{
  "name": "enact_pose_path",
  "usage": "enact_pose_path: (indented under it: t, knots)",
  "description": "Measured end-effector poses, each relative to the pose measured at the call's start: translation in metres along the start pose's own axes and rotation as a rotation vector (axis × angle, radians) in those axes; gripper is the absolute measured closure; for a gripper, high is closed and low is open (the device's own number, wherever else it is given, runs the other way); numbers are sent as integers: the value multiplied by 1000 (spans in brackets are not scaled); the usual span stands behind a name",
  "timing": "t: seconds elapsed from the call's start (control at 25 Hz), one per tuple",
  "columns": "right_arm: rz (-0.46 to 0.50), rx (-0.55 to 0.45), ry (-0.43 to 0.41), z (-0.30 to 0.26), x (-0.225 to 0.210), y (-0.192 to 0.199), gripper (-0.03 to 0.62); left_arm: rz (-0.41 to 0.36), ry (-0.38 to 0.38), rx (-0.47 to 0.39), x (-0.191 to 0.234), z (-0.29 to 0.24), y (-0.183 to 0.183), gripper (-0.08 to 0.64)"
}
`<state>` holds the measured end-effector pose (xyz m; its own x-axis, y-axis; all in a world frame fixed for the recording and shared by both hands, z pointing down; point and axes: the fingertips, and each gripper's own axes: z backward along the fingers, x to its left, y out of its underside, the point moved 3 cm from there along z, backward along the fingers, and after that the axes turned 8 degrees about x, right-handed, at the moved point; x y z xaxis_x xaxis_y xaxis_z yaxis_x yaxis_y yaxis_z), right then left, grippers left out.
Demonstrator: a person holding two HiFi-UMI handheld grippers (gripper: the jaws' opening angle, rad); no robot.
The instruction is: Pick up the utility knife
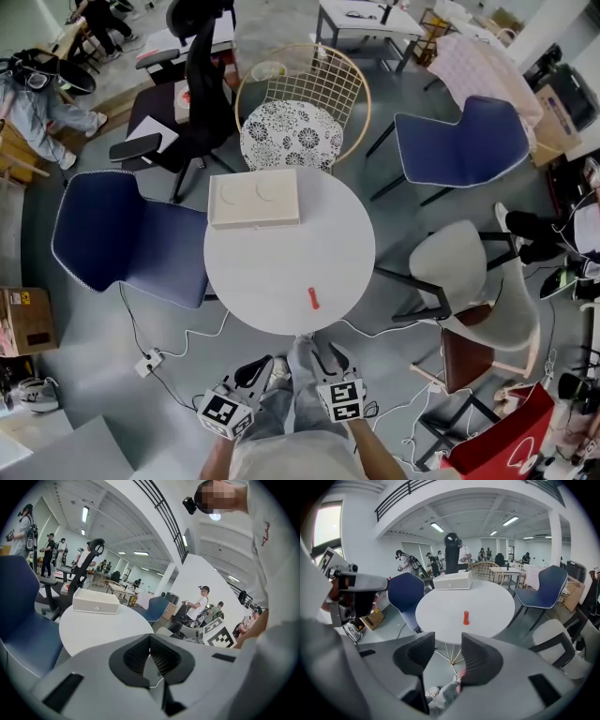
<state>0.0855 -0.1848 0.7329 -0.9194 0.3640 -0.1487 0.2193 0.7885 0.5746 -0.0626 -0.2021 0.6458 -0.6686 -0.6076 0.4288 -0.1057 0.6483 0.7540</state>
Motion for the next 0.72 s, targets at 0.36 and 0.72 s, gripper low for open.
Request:
enact_pose_path:
  t: [0.36,0.72]
  knots:
    - [14,39,19,-45,-17,-11,410,11,-12,2,-5,3,7,548]
    - [-14,96,72,-94,-42,-34,425,32,-27,20,-1,9,15,548]
